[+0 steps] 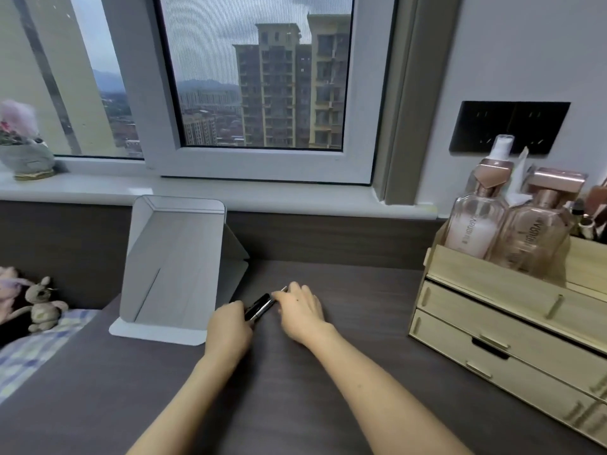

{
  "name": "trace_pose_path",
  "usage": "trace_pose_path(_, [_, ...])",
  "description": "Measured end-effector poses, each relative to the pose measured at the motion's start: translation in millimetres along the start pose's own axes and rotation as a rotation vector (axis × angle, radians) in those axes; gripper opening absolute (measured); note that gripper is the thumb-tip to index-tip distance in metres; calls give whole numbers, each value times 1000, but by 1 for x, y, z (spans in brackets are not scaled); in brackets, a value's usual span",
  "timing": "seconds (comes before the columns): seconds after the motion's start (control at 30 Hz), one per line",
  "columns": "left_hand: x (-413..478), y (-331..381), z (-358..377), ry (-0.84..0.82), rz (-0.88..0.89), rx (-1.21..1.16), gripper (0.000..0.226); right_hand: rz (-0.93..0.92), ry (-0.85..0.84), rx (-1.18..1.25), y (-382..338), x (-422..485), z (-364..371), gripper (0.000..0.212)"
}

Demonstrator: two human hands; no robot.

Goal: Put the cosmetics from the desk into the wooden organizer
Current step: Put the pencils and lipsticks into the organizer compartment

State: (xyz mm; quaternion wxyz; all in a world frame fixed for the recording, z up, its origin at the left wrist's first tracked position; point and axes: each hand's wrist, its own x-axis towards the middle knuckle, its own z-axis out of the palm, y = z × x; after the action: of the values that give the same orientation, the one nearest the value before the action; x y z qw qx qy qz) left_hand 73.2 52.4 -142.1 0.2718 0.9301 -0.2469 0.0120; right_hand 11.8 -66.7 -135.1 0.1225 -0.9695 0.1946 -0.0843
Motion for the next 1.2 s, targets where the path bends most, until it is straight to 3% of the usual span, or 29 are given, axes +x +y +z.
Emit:
trace_pose_path(0.2, [-5, 3, -2, -65, -51, -73, 20, -76, 56, -27, 28, 3, -5, 24])
trace_pose_path(0.27, [-10, 6, -7, -81, -72, -174, 19, -76, -27, 132, 39, -4, -15, 21])
trace_pose_path(0.37, [-15, 8, -19, -187, -105, -571, 9, -70, -88, 533, 50, -20, -37, 6])
trace_pose_path(0.5, [-27, 24, -35, -328, -158, -908, 13, -61, 16, 907, 56, -45, -78, 11])
trace_pose_path(0.6, [-36, 49, -43, -379, -110, -1032, 15, -87, 143, 1008, 56, -64, -116, 16])
trace_pose_path(0.73, [-44, 83, -49, -385, -31, -1162, 16, -151, 404, 924, 58, -96, -171, 17])
trace_pose_path(0.83, [-45, 102, -47, -316, 13, -1164, 17, -202, 768, 776, 75, -131, -227, 22])
trace_pose_path(0.93, [-47, 122, -48, -272, 75, -1149, 16, -83, 1138, 460, 108, -161, -287, 15])
trace_pose_path(1.0, [-50, 137, -50, -250, 140, -1162, 15, 18, 1207, 300, 135, -165, -316, 11])
trace_pose_path(1.1, [-54, 159, -50, -188, 232, -1176, 17, 103, 1133, 103, 169, -168, -344, 17])
trace_pose_path(1.2, [-59, 180, -51, -157, 309, -1185, 17, 156, 1231, 73, 186, -181, -362, 18])
